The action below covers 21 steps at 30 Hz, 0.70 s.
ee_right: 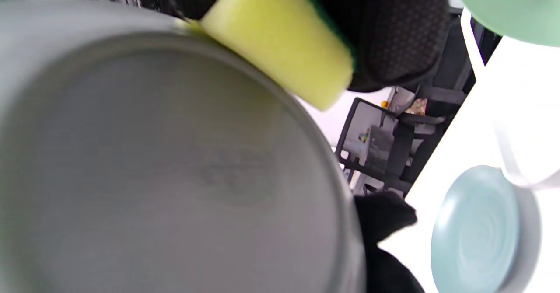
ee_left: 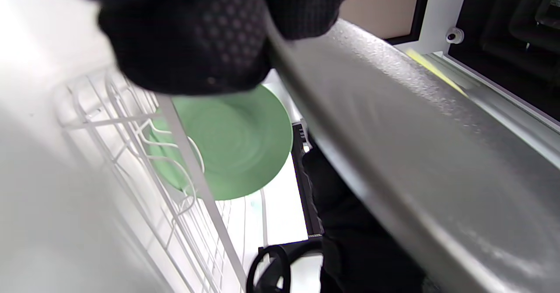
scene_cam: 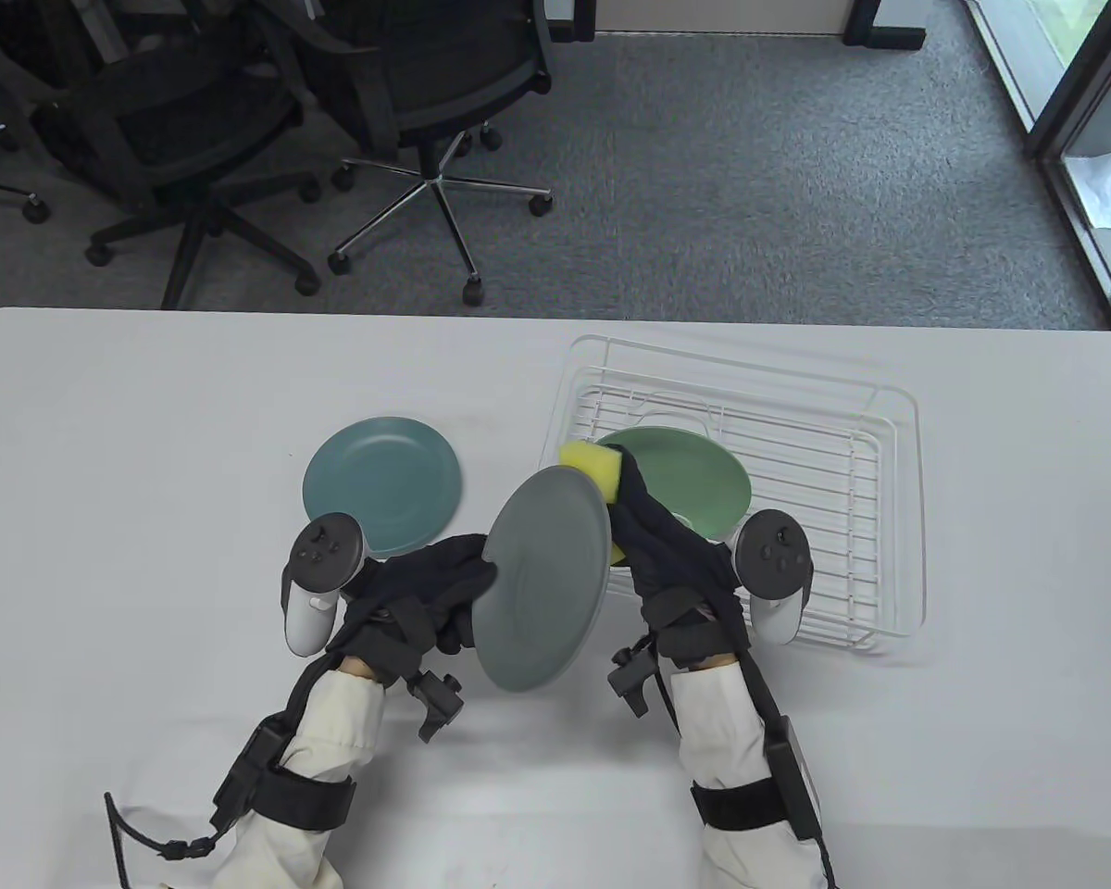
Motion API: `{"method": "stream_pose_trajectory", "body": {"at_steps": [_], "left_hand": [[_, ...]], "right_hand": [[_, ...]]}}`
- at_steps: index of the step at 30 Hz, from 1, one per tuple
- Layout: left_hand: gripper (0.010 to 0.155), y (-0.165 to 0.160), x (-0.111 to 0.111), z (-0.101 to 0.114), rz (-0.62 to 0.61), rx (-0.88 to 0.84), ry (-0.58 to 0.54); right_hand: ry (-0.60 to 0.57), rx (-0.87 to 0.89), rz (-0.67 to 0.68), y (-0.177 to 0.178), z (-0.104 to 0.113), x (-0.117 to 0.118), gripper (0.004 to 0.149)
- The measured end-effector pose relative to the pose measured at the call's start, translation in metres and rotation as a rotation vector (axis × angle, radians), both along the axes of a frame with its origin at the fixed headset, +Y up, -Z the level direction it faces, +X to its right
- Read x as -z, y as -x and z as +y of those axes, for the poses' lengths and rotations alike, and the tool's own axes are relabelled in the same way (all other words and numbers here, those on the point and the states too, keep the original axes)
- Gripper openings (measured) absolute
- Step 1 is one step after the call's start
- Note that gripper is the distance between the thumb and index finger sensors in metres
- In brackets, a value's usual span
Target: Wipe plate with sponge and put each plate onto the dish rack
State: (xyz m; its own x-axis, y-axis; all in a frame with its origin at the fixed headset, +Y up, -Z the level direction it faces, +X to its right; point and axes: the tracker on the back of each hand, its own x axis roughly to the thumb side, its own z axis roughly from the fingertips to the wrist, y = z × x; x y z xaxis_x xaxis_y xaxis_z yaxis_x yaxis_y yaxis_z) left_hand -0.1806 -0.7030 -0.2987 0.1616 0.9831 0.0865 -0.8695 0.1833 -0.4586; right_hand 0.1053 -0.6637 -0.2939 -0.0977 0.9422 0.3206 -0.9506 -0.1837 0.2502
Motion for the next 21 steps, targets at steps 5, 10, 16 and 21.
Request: {"method": "stream_pose_trajectory", "body": {"at_steps": [5, 10, 16, 21], "left_hand": [[0.042, -0.006, -0.003, 0.007, -0.057, 0.003, -0.031], [0.041, -0.01, -0.006, 0.012, -0.067, -0.009, -0.051], [0.04, -0.008, -0.006, 0.013, -0.036, -0.02, -0.067], [0.04, -0.003, -0.007, 0.012, 0.081, -0.071, -0.053]], "right_hand": [[0.01, -0.058, 0.059, 0.014, -0.005, 0.001, 0.06], [0.008, -0.084, 0.114, 0.026, -0.007, 0.0, 0.061], [-0.015, -0.143, 0.133, 0.037, -0.006, -0.004, 0.061], [-0.049, -0.234, 0.129, 0.049, -0.004, -0.008, 0.063]]}}
